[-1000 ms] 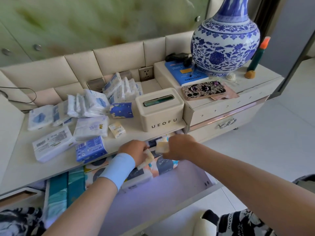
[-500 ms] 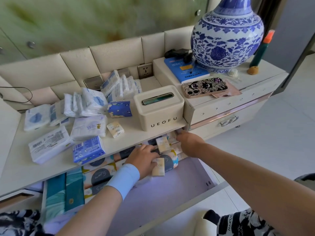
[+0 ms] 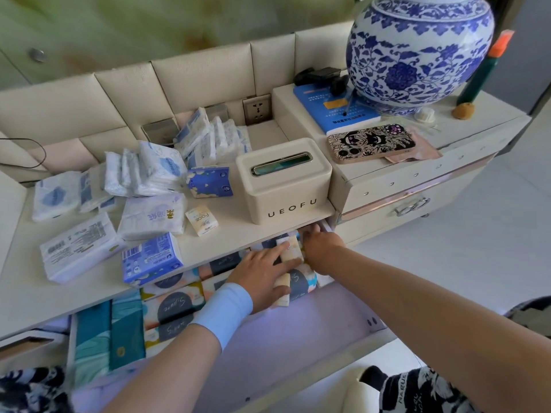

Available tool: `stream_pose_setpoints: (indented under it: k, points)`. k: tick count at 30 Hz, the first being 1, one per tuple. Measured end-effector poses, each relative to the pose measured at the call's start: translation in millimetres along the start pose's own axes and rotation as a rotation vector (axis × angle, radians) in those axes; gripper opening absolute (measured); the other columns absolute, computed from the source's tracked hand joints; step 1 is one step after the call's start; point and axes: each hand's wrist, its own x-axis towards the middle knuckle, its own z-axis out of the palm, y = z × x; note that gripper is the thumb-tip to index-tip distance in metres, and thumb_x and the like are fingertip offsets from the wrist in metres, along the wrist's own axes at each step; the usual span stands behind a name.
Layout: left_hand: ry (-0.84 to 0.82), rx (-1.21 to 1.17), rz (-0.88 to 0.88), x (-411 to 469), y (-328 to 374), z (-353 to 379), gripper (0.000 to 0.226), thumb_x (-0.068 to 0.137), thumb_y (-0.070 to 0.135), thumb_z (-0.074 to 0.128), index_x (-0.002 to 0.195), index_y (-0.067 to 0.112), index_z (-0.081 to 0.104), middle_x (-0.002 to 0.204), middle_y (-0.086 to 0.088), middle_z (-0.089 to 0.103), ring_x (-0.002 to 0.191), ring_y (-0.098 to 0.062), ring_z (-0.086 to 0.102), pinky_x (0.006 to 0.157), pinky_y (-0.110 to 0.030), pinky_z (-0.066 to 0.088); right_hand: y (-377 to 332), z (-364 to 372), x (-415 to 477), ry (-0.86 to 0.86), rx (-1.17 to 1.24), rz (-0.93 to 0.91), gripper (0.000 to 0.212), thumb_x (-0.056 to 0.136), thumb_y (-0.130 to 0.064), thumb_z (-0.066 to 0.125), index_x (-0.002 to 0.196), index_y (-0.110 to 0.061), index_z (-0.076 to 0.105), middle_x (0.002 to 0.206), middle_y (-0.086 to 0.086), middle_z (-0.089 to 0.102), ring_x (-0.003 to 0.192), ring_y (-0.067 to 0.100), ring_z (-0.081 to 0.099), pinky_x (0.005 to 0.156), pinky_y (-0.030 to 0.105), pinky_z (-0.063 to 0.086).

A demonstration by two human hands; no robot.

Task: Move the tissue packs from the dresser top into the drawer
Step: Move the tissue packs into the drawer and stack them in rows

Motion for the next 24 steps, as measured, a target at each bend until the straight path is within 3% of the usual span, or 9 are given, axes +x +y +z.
stream_pose_setpoints:
  k: [3,5,9,11,14,16,19,21,24]
  points:
    - [0.000,-0.048,-0.009,-0.4,1.1,-1.8,0.061,0.096,0.050,0.048,0.151,0.044,0.022,0.164,0.006,0.003,0.145,-0.022,0.023,0.116,-0.040,0.019,0.5,-2.8,-5.1,-0.011,0.045,0.000,0.068,0.091,-0.018,0.062,0.150,-0.006,0.030,0.151,0.015,0.033,0.136,0.025,0.039,0.098,0.039,0.051]
    - [-0.006,-0.063,-0.014,-1.6,0.9,-2.5,0.060,0.096,0.048,0.049,0.150,0.044,0.024,0.164,0.007,0.004,0.145,-0.022,0.024,0.116,-0.039,0.019,3.3,-0.8,-12.0,0.051,0.125,0.031,0.063,0.089,-0.018,0.065,0.144,-0.009,0.036,0.141,0.010,0.045,0.122,0.025,0.055,0.088,0.038,0.055]
    - [-0.009,-0.131,-0.033,-3.0,0.9,-5.8,0.058,0.095,0.044,0.054,0.148,0.042,0.031,0.163,0.008,0.009,0.144,-0.022,0.022,0.117,-0.038,0.019,15.1,-1.9,-34.2,0.109,0.128,0.011,0.060,0.081,-0.045,0.068,0.129,-0.018,0.044,0.124,0.004,0.056,0.104,0.024,0.064,0.075,0.035,0.054]
    - [0.009,-0.148,-0.045,-1.8,2.8,-9.2,0.056,0.093,0.044,0.056,0.146,0.040,0.037,0.161,0.007,0.014,0.144,-0.020,0.021,0.115,-0.036,0.020,22.6,-9.5,-50.0,0.189,0.105,0.022,0.057,0.084,-0.053,0.057,0.129,-0.020,0.043,0.122,0.005,0.055,0.101,0.028,0.065,0.069,0.034,0.050]
    - [0.045,-0.132,-0.063,-0.5,9.5,-12.4,0.058,0.092,0.047,0.054,0.147,0.039,0.035,0.160,0.006,0.018,0.143,-0.018,0.021,0.114,-0.036,0.023,33.1,-17.2,-71.5,0.291,0.246,0.065,0.047,0.090,-0.057,0.046,0.122,-0.025,0.050,0.113,0.008,0.056,0.099,0.031,0.063,0.072,0.036,0.053]
    - [0.034,-0.104,-0.048,-1.3,15.2,-12.7,0.063,0.092,0.048,0.053,0.150,0.039,0.029,0.160,0.004,0.017,0.144,-0.020,0.019,0.115,-0.039,0.024,36.3,-17.2,-81.1,0.254,0.376,0.071,0.047,0.090,-0.060,0.051,0.124,-0.027,0.049,0.115,0.007,0.050,0.100,0.029,0.061,0.077,0.038,0.053]
    - [-0.003,-0.058,-0.029,-3.9,20.6,-12.6,0.065,0.092,0.047,0.054,0.150,0.037,0.028,0.161,0.001,0.014,0.146,-0.022,0.016,0.117,-0.041,0.022,34.3,-7.1,-81.4,0.137,0.441,0.083,0.056,0.086,-0.038,0.068,0.133,-0.025,0.040,0.120,0.009,0.039,0.100,0.032,0.060,0.078,0.038,0.053]
    - [-0.017,-0.066,-0.035,-6.3,21.3,-12.9,0.065,0.092,0.046,0.055,0.150,0.037,0.028,0.162,0.001,0.013,0.147,-0.021,0.013,0.118,-0.041,0.020,29.2,1.0,-77.8,0.099,0.408,0.095,0.062,0.084,-0.014,0.067,0.136,-0.017,0.034,0.120,0.012,0.038,0.099,0.033,0.061,0.076,0.034,0.053]
    - [-0.032,-0.117,-0.044,-8.8,17.1,-12.7,0.065,0.092,0.046,0.055,0.150,0.039,0.028,0.163,0.004,0.012,0.148,-0.020,0.012,0.118,-0.039,0.018,24.0,7.3,-71.3,0.144,0.289,0.124,0.058,0.087,-0.005,0.061,0.137,-0.010,0.033,0.123,0.014,0.039,0.101,0.032,0.062,0.076,0.036,0.054]
